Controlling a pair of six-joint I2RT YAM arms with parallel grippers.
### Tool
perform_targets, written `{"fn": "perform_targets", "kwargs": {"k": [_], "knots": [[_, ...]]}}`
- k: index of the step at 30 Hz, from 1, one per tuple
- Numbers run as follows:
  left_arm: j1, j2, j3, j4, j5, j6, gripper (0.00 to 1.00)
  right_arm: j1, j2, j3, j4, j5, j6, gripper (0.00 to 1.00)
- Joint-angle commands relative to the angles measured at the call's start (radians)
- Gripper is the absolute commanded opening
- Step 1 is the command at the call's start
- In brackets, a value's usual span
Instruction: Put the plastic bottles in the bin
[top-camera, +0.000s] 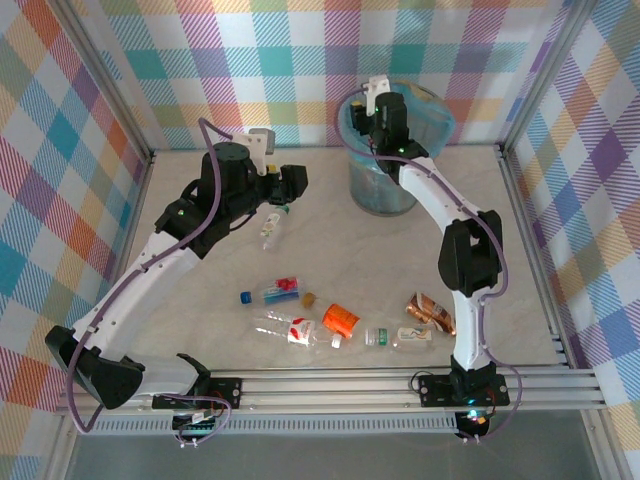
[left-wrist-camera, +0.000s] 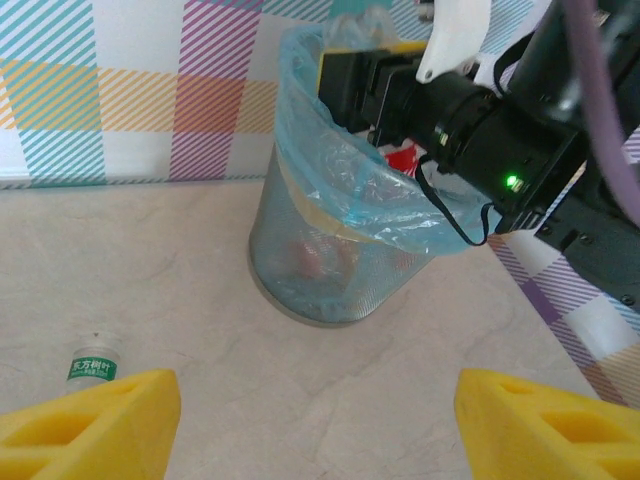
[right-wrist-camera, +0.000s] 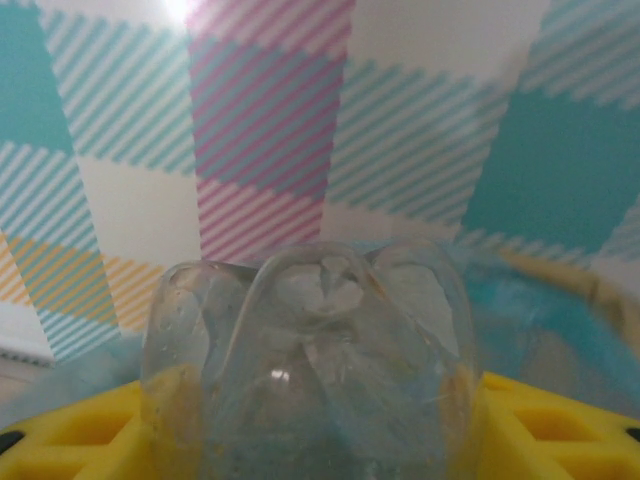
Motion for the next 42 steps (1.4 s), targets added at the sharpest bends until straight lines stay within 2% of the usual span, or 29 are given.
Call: {"fn": "perform_targets", "kwargs": {"k": [1,4,12,19,25,28,35,42], "knots": [[-0.008,-0.002,0.000,0.007,-0.018,-0.018,0.73,-0.026,-0.056,-0.038,0.046,-0.014,0.101,0.67],[-0.010,-0.001,0.002,0.006,-0.020,-0.020,0.74,-0.027,-0.072,-0.052,0.040,-0.013,0.099,0.74],[-0.016,0.005,-0.004,0.005,-0.026,-0.029,0.74,-0.028,-0.094,-0.058,0.035,-0.020,0.085,0.76],[-0.019,0.003,-0.001,-0.002,-0.036,-0.027,0.74,-0.028,-0.078,0.066,-0.087,-0.045,0.109,0.83],[-0.019,0.009,-0.003,-0.004,-0.040,-0.027,0.74,-0.028,-0.030,0.198,-0.235,-0.067,0.117,0.67],[-0.019,0.008,-0.013,-0.001,-0.045,-0.030,0.74,-0.032,-0.005,0.208,-0.301,-0.080,0.115,0.61],[-0.019,0.006,-0.020,-0.012,-0.051,-0.025,0.74,-0.034,0.029,0.214,-0.468,-0.125,0.114,0.56],[-0.019,0.013,-0.026,-0.007,-0.052,-0.029,0.74,-0.043,0.044,0.224,-0.564,-0.082,0.103,0.55]]}}
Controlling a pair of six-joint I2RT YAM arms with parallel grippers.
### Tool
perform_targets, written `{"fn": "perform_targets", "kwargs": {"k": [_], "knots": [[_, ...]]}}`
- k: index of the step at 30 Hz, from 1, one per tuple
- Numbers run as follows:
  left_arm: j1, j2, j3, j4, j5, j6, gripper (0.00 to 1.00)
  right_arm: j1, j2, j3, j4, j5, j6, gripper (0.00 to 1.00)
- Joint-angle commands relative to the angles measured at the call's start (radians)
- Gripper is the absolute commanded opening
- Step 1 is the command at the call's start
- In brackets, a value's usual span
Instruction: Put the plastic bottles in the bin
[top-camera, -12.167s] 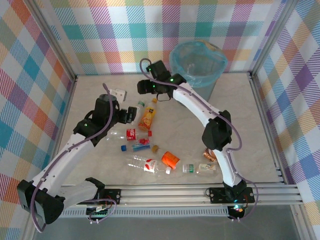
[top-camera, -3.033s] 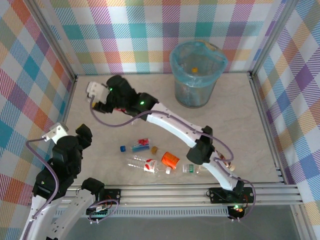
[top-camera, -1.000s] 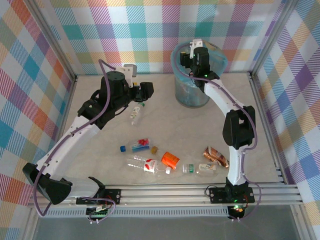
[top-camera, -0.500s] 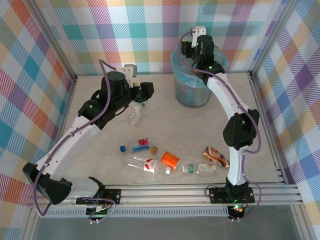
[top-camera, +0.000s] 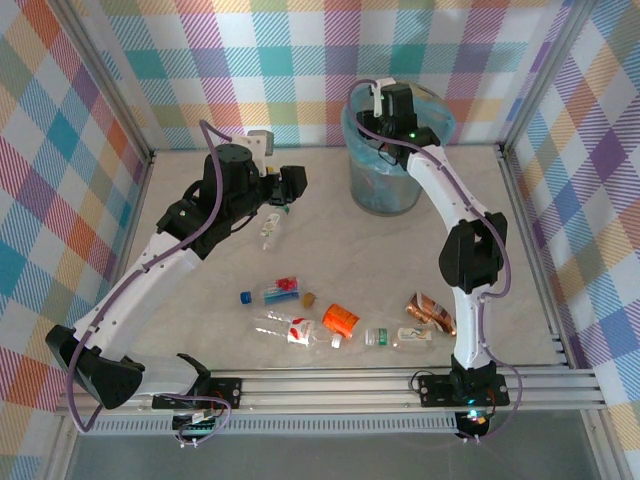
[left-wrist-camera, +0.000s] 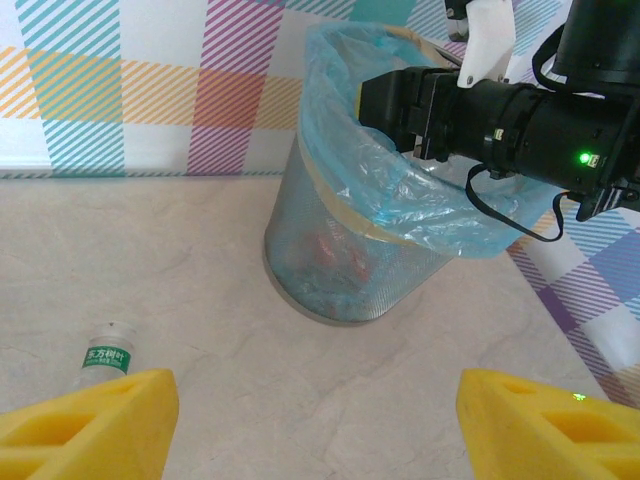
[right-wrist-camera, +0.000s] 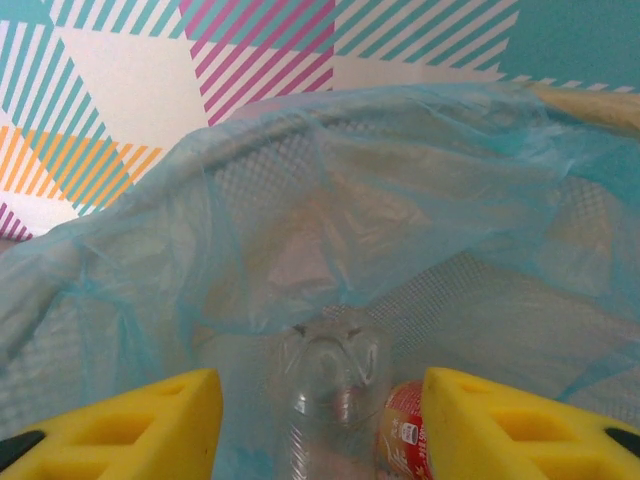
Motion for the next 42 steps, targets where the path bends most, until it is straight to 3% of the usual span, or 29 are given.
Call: {"fn": "perform_targets", "kwargs": {"k": [1,6,10,14,18,21,25,30,38,42], "knots": [[-0.011,0.014,-0.017,0.000,-0.008,-0.011,0.74,-0.014,0.016,0.025,-0.129,0.030,-0.001,0.55],[-0.011,0.017,-0.019,-0.008,-0.017,-0.011,0.74,-0.021,0.060,0.110,-0.221,0.044,0.005,0.57],[-0.011,0.020,-0.016,-0.020,-0.020,-0.010,0.75,-0.022,0.081,0.211,-0.290,0.028,0.026,0.66],[-0.011,0.017,-0.009,-0.026,-0.028,0.001,0.75,-0.013,0.015,0.227,-0.246,-0.024,0.056,0.72],[-0.011,0.003,-0.008,-0.033,-0.042,0.020,0.76,0.007,-0.055,0.267,-0.229,-0.015,0.062,0.85],[-0.011,-0.016,-0.033,-0.030,-0.054,0.049,0.77,0.024,-0.124,0.246,-0.238,-0.005,0.064,0.89],[-0.011,-0.042,-0.080,-0.021,-0.059,0.095,0.78,0.058,-0.271,0.062,-0.221,0.010,0.072,0.90],[-0.011,-0.081,-0.168,0.007,-0.005,0.201,0.79,0.150,-0.519,-0.314,-0.141,-0.013,0.024,0.88],[-0.011,-0.182,-0.357,0.020,0.073,0.370,0.82,0.303,-0.719,-0.702,-0.188,-0.351,-0.186,0.81],[-0.011,-0.283,-0.454,-0.015,-0.001,0.349,0.84,0.431,-0.731,-0.840,-0.221,-0.432,-0.323,0.81]]}}
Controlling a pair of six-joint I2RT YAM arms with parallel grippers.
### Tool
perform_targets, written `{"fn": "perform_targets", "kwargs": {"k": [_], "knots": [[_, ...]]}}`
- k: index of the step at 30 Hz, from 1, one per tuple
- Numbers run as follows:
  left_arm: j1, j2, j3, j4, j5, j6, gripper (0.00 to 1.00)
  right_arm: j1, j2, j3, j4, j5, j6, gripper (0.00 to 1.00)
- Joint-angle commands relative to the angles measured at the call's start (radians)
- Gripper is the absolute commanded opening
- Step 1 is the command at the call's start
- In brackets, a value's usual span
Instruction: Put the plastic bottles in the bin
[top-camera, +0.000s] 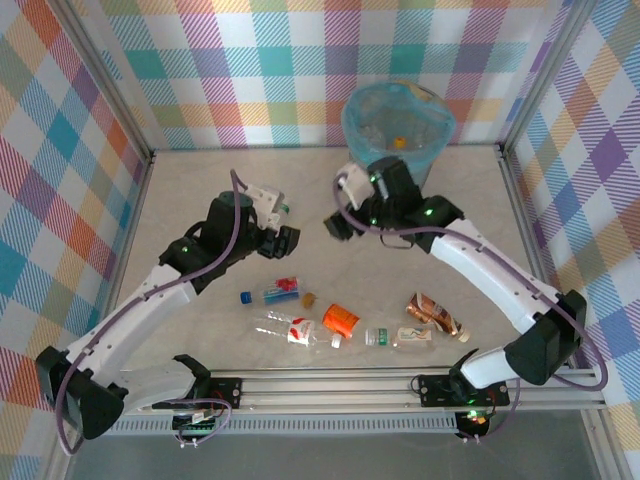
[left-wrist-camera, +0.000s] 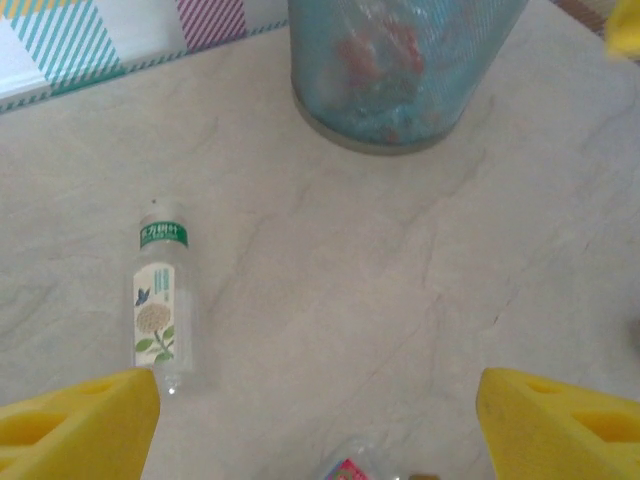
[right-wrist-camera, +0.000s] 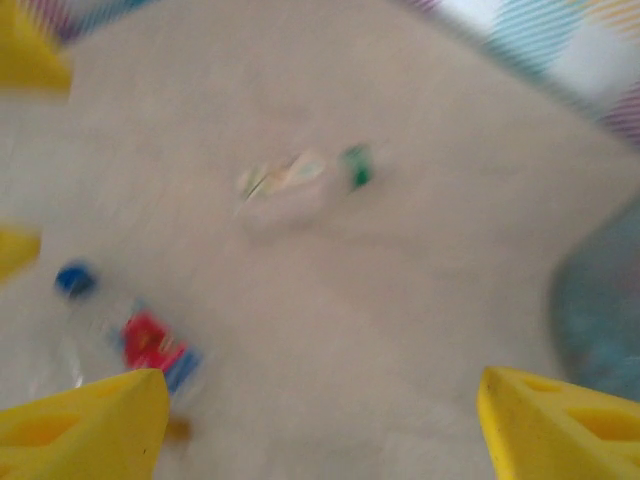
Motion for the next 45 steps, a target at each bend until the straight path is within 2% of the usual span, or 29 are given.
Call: {"fn": "perform_targets", "kwargs": {"k": [1,4,8,12,17,21,27,38,40,45], "knots": [[-0.007,-0.100,-0.061,-0.030,-0.080,0.002,0.84,0.114,-0.015,-0.083,-0.038,-0.133,-0.165,0.81],[-0.007,-0.184,-0.120,-0.087,-0.232,-0.106,0.85,0.228,0.034,-0.122,-0.026,-0.126,-0.232,0.83],[-0.002,-0.305,-0.172,-0.242,-0.475,-0.360,0.88,0.332,0.153,-0.066,-0.015,-0.110,-0.234,0.84],[0.005,-0.448,-0.238,-0.344,-0.517,-0.527,0.88,0.390,0.303,0.061,-0.050,-0.081,-0.180,0.87],[0.017,-0.549,-0.253,-0.501,-0.554,-0.635,0.88,0.454,0.466,0.206,-0.104,-0.017,-0.111,0.88],[0.019,-0.621,-0.236,-0.596,-0.613,-0.686,0.88,0.491,0.563,0.283,-0.141,0.020,-0.094,0.90],[0.019,-0.732,-0.231,-0.628,-0.691,-0.723,0.86,0.519,0.670,0.370,-0.190,0.053,-0.066,0.90],[0.019,-0.791,-0.231,-0.634,-0.725,-0.705,0.86,0.537,0.832,0.505,-0.255,0.084,-0.048,0.90],[0.019,-0.791,-0.231,-0.634,-0.723,-0.704,0.85,0.538,0.851,0.530,-0.266,0.085,-0.054,0.86],[0.019,-0.793,-0.223,-0.636,-0.730,-0.697,0.85,0.537,0.843,0.548,-0.281,0.073,-0.062,0.70]]}}
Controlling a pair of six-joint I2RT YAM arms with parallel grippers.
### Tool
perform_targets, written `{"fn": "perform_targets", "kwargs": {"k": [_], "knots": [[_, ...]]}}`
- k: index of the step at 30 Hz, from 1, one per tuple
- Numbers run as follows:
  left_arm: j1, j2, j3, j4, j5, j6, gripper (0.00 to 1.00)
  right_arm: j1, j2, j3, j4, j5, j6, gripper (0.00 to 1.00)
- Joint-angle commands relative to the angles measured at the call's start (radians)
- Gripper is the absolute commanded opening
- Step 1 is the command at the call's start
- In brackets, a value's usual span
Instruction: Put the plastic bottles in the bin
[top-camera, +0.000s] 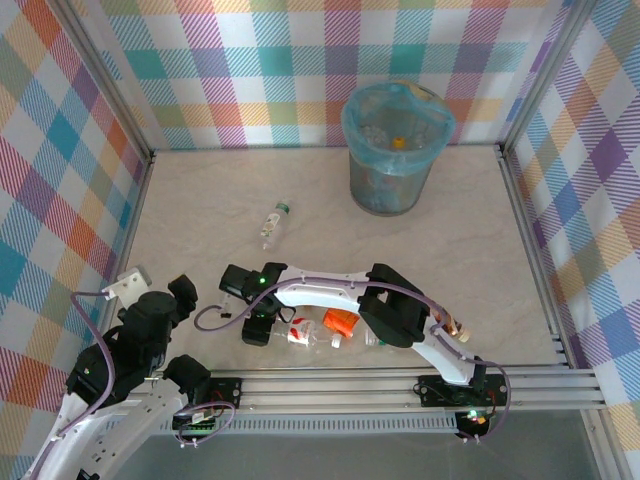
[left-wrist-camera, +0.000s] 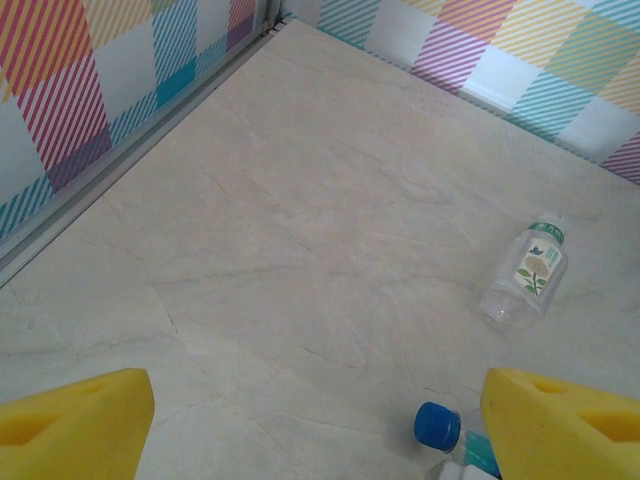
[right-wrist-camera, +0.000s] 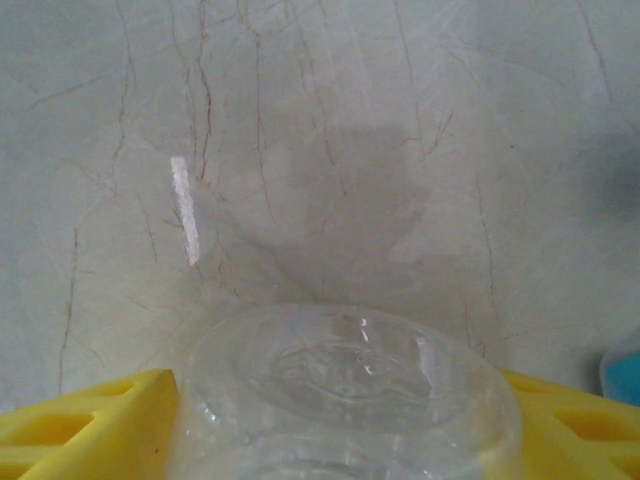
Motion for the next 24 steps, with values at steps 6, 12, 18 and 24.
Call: {"fn": "perform_targets", "kwargs": {"k": [6,12,18,24], "knots": [[0.010,0.000,0.045,0.009,-0.042,0.039,0.83,0.003,-0.100,0.040,-0.056,-0.080,0.012,0.58],[0.010,0.095,0.128,0.104,-0.062,0.139,0.82,-0.048,-0.246,0.074,-0.052,-0.147,0.023,0.56],[0.010,0.322,0.286,0.313,-0.007,0.327,0.81,-0.198,-0.366,0.192,-0.007,-0.146,-0.004,0.54],[0.010,0.637,0.493,0.490,0.204,0.477,0.82,-0.414,-0.468,0.253,0.197,-0.050,-0.063,0.55]]}}
